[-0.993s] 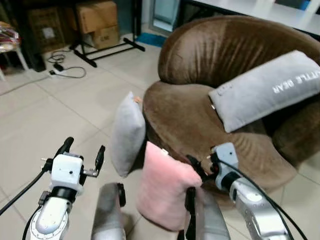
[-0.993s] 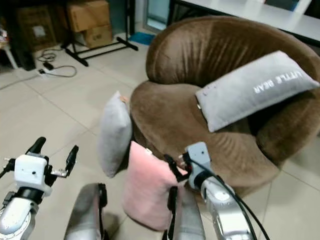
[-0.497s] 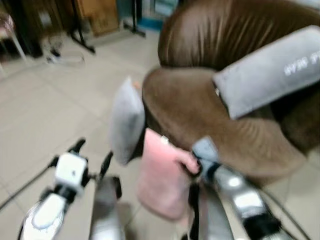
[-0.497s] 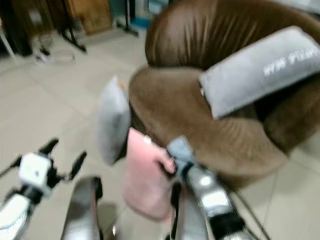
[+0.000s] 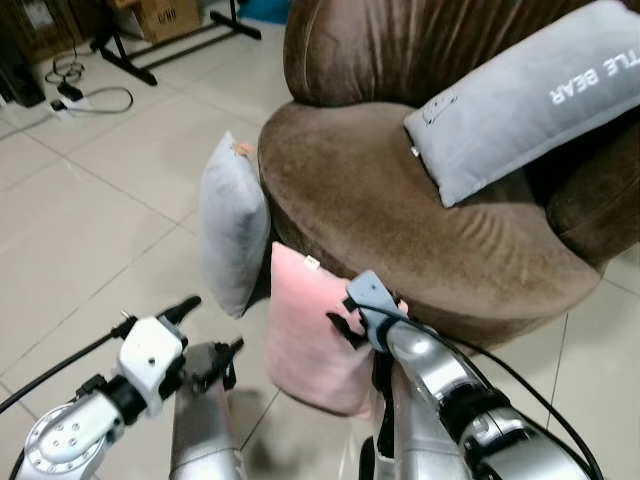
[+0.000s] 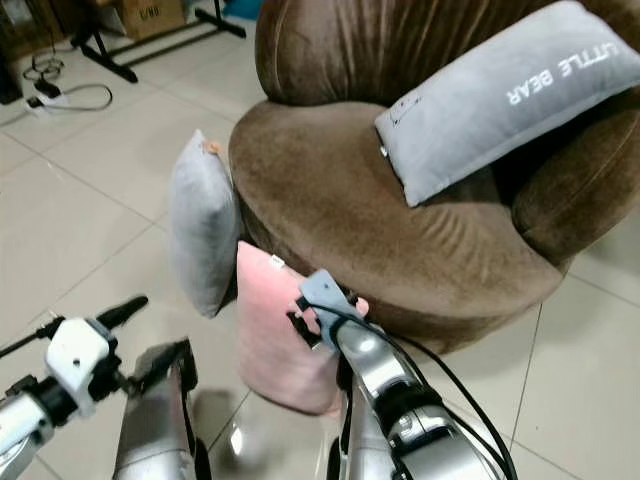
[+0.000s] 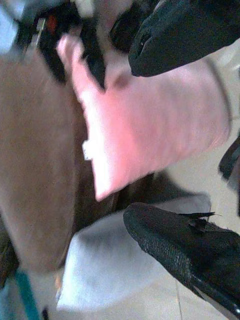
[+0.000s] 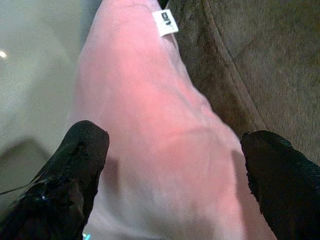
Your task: Move the pillow to the sofa from floor
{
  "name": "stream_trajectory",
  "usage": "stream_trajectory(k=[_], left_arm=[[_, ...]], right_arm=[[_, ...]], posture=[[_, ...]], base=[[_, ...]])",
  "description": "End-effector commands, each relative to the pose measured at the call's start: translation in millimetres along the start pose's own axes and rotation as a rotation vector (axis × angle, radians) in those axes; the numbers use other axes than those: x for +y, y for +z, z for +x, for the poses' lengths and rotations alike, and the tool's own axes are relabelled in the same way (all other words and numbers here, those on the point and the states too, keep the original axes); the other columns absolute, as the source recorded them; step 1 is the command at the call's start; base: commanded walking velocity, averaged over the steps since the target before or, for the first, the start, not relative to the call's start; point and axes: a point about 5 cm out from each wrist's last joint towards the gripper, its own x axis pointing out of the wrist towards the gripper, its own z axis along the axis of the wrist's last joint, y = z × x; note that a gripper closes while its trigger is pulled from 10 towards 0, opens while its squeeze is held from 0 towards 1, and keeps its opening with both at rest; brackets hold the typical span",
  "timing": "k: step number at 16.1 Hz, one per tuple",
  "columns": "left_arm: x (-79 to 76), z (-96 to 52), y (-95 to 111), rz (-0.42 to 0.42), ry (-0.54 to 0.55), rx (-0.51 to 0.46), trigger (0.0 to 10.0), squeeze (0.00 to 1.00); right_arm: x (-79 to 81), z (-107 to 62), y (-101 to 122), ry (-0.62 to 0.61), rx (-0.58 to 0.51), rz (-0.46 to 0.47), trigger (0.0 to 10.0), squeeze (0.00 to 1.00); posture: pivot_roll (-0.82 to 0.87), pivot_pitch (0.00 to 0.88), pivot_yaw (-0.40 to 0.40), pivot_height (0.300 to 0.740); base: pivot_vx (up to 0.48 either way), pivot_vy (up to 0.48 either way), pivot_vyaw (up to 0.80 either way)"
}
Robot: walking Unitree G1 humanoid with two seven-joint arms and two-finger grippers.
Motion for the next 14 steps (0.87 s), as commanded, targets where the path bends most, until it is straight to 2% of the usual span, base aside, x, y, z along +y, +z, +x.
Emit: stream_trajectory(k=[1, 3, 4, 5, 11, 14], left_arm=[[-6.0, -2.0, 0.0, -0.014, -0.056, 0.015, 10.0, 0.00], [-12.6, -7.1, -0.2, -0.019, -0.125, 0.037, 10.0, 0.00], [-15.2, -10.3, 0.2, -0.025, -0.155, 0.049, 10.0, 0.00], [-17.7, -13.2, 0.9, -0.029, -0.183, 0.059, 10.0, 0.00], [-20.4, -19.5, 4.6, -0.033, -0.218, 0.078, 10.0, 0.00], [-21.1, -20.1, 8.0, -0.036, -0.224, 0.080, 10.0, 0.00]], right_arm=[[2.3, 0.2, -8.3, -0.024, 0.041, -0.027, 10.0, 0.00], [4.1, 2.0, -14.4, -0.094, 0.099, -0.122, 10.0, 0.00], [6.4, 2.4, -16.9, -0.100, 0.121, -0.162, 2.7, 0.00], [8.5, 2.9, -17.3, -0.101, 0.127, -0.188, 0.0, 0.00], [16.1, 5.4, -12.8, -0.125, 0.101, -0.174, 0.0, 0.00], [25.0, 6.1, -13.2, -0.098, 0.097, -0.168, 0.0, 0.00]], posture=[[0.11, 0.207, -0.065, 0.495], [0.13, 0.236, -0.065, 0.495], [0.13, 0.250, -0.068, 0.495], [0.13, 0.258, -0.069, 0.495], [0.15, 0.288, -0.071, 0.495], [0.16, 0.293, -0.077, 0.495]], base=[[0.000, 0.000, 0.00], [0.000, 0.000, 0.00], [0.000, 0.000, 0.00], [0.000, 0.000, 0.00], [0.000, 0.000, 0.00], [0.000, 0.000, 0.00]])
